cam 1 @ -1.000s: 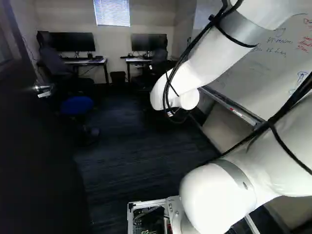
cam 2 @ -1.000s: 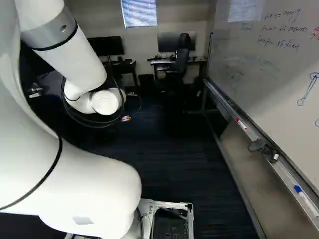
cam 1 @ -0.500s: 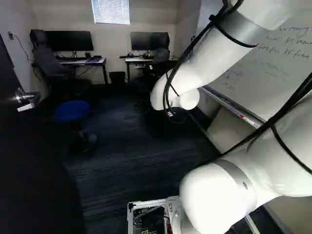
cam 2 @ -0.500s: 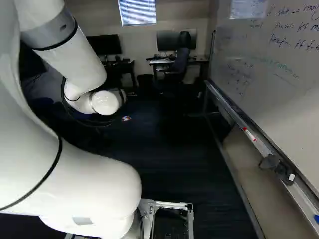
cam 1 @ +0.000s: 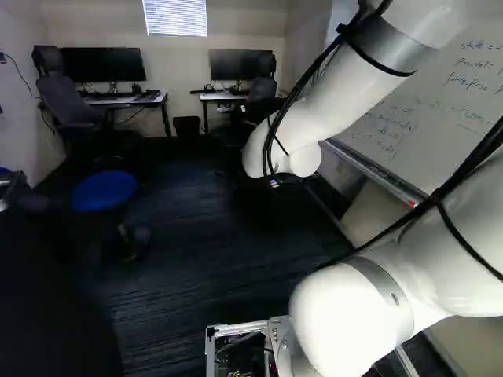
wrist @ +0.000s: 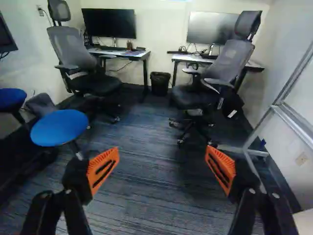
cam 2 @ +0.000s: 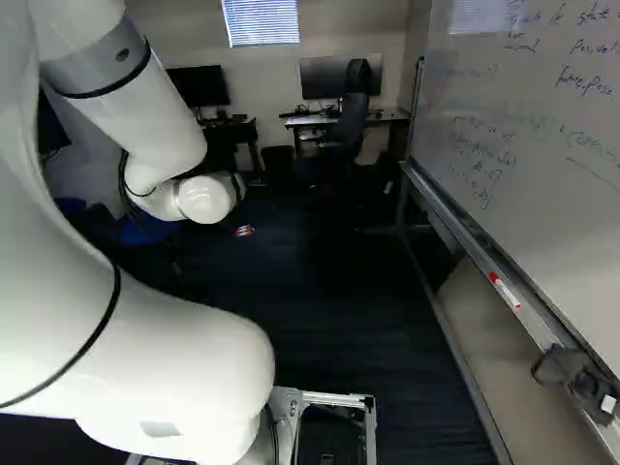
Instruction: Open the door and move inside
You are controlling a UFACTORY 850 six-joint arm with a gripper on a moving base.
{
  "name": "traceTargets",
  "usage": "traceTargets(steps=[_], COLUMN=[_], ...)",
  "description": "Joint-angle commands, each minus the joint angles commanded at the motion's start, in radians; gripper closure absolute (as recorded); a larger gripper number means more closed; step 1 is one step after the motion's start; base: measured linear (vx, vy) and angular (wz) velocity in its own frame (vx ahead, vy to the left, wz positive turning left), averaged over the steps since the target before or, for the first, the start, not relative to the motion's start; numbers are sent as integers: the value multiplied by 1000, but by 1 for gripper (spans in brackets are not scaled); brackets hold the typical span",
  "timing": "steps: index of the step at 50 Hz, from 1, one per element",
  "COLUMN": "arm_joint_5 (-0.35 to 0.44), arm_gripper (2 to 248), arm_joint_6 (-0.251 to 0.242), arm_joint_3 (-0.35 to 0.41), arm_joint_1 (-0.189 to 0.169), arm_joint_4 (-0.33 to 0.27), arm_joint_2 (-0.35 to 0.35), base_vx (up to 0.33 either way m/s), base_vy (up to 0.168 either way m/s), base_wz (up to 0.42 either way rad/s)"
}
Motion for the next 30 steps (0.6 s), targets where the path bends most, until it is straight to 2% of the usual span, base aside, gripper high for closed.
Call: traceTargets(steps=[30], arm_joint_5=[0], arm_gripper=[3], arm_joint_6=[0], arm_joint_3=[0], arm_joint_1=[0], arm_joint_4=[0], arm_joint_2=[0], base_vx=[243], base_vy=[8], base_wz=[-12])
